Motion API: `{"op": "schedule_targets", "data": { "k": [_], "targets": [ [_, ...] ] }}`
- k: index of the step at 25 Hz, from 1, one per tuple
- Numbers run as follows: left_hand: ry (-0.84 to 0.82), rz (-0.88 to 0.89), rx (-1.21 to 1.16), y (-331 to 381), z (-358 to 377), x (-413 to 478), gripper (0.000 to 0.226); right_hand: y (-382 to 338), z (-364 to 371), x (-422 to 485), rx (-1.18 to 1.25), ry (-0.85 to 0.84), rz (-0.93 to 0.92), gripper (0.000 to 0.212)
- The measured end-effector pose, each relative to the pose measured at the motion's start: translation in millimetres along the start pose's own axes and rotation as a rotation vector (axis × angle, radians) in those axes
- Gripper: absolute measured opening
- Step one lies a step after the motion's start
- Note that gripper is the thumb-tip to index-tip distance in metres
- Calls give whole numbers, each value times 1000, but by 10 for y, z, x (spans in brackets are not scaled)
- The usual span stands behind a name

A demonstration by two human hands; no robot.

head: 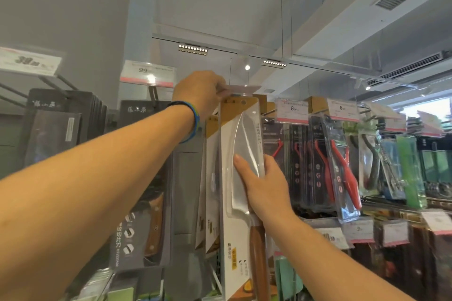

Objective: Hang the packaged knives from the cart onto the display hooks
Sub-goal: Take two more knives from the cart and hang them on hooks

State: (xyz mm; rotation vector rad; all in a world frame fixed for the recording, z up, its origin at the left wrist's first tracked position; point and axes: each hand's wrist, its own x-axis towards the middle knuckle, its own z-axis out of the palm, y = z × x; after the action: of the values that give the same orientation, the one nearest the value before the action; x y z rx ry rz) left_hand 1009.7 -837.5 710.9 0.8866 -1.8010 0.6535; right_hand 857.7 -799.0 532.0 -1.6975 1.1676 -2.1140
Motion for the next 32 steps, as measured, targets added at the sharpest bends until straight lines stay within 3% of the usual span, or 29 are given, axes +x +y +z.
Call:
{"op": "schedule_targets", "data": {
  "k": [4,8,14,19,27,32],
  "targets": [
    [76,48,-79,-58,68,-88,21,230,96,-79,-58,-50,107,34],
    [-24,98,59,-135,-9,-17,26,213,161,-50,-116,-50,124,42],
    [-85,124,28,-197,-21,-29,26,53,244,110,-160,-21,134,56],
    [-83,121,-26,-228,31,-1,23,53,291,109,-167,-71,175,86],
    [-38,98,-170,-248,103,-98,32,62,309,76,-204,-39,161,61],
    [-25,77,-191,-235,134,-138,34,82,337,61,-167,-29,164,70]
  ]
}}
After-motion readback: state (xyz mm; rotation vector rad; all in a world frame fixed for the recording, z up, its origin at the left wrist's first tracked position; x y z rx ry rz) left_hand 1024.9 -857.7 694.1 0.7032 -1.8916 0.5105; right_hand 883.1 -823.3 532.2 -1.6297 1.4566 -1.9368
